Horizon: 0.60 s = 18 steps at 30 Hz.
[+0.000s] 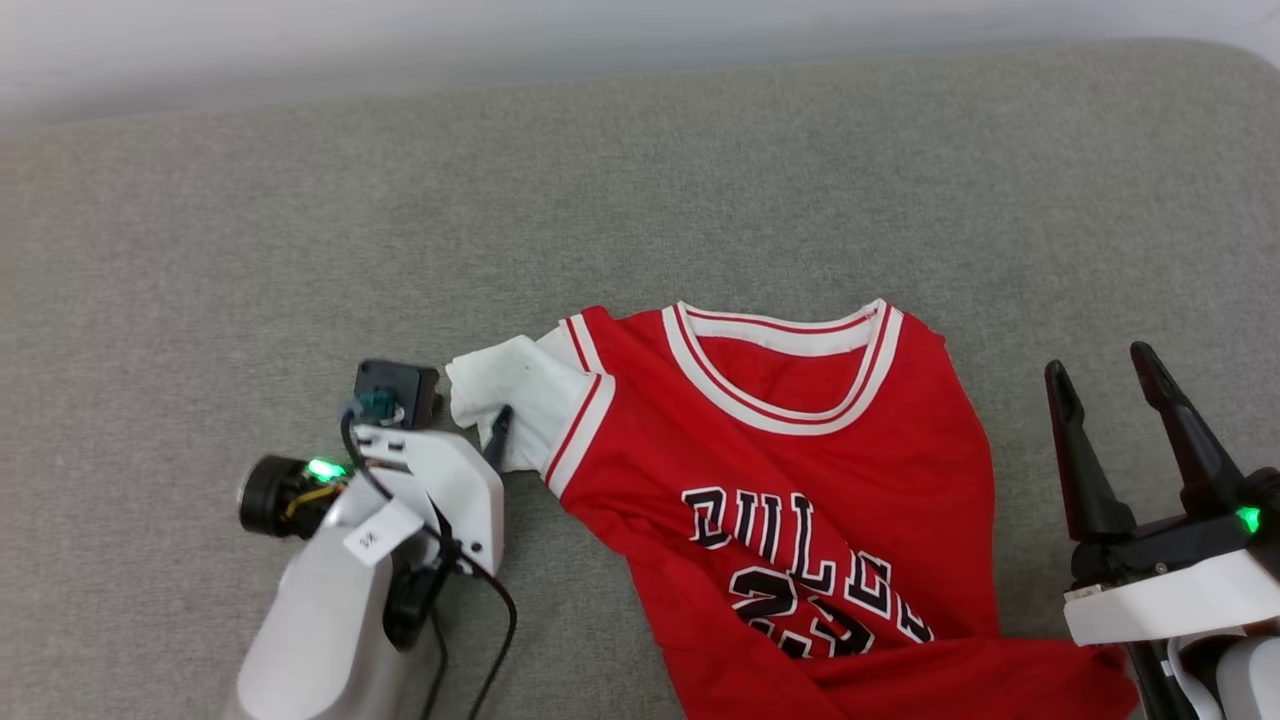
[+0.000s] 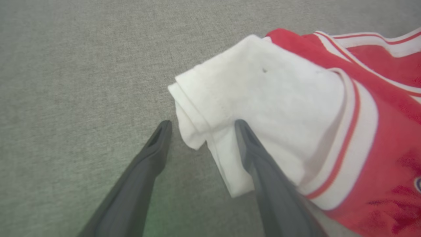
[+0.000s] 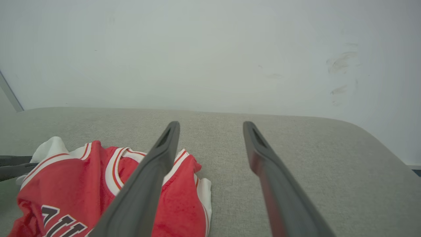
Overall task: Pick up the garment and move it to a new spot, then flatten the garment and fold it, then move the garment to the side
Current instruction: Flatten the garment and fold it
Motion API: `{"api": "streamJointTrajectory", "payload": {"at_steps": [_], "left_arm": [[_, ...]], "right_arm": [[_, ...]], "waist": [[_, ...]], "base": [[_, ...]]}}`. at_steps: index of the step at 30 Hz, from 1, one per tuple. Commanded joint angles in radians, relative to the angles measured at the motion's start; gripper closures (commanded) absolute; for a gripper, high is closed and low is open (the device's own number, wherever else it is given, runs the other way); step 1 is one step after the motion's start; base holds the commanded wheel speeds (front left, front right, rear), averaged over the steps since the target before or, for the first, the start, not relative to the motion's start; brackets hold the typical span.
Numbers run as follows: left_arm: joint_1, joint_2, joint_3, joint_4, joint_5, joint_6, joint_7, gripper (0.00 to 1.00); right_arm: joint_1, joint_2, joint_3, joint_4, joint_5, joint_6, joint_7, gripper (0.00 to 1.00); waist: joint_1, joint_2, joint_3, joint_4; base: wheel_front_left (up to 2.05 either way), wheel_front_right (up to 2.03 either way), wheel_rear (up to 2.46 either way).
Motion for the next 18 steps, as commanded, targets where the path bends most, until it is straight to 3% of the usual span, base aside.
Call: {"api": "streamJointTrajectory", "payload": {"at_steps": [1, 6, 7, 8, 9, 12, 18], "left_arm": [[-0.023, 0.016, -0.011, 0.006, 0.019, 0.009, 0.033, 0.00], [-0.023, 0.039, -0.047, 0.044, 0.042, -0.001, 0.129, 0.00], [-0.015, 0.043, -0.054, 0.057, 0.044, -0.004, 0.150, 0.10], [-0.008, 0.048, -0.059, 0.068, 0.044, -0.006, 0.164, 0.66], [-0.003, 0.052, -0.061, 0.075, 0.041, -0.008, 0.168, 1.00], [0.005, 0.055, -0.057, 0.069, 0.032, -0.002, 0.144, 1.00], [-0.034, 0.070, 0.000, 0.028, 0.017, 0.041, -0.015, 1.00]], "right_arm": [[-0.020, 0.009, 0.006, 0.003, -0.005, -0.001, -0.007, 0.00], [-0.018, 0.020, 0.014, 0.012, -0.007, -0.001, -0.014, 0.00], [-0.019, 0.022, 0.016, 0.014, -0.008, -0.001, -0.017, 0.00], [-0.020, 0.023, 0.019, 0.016, -0.008, -0.001, -0.020, 0.00], [-0.022, 0.025, 0.020, 0.018, -0.008, -0.001, -0.021, 0.00], [-0.023, 0.026, 0.022, 0.026, -0.009, -0.001, -0.024, 0.00], [-0.018, 0.015, 0.017, 0.043, -0.013, -0.001, -0.026, 0.00]], "waist": [[-0.0001, 0.0000, 0.017, -0.011], [-0.0001, 0.0000, 0.031, -0.016], [-0.0001, 0.0000, 0.033, -0.017], [-0.0001, 0.0000, 0.036, -0.018], [-0.0001, 0.0000, 0.039, -0.018], [-0.0001, 0.0000, 0.040, -0.012], [-0.0001, 0.0000, 0.019, 0.021]], "base": [[0.00, 0.00, 0.00], [0.00, 0.00, 0.00], [0.00, 0.00, 0.00], [0.00, 0.00, 0.00], [0.00, 0.00, 0.00], [0.00, 0.00, 0.00], [0.00, 0.00, 0.00]]}}
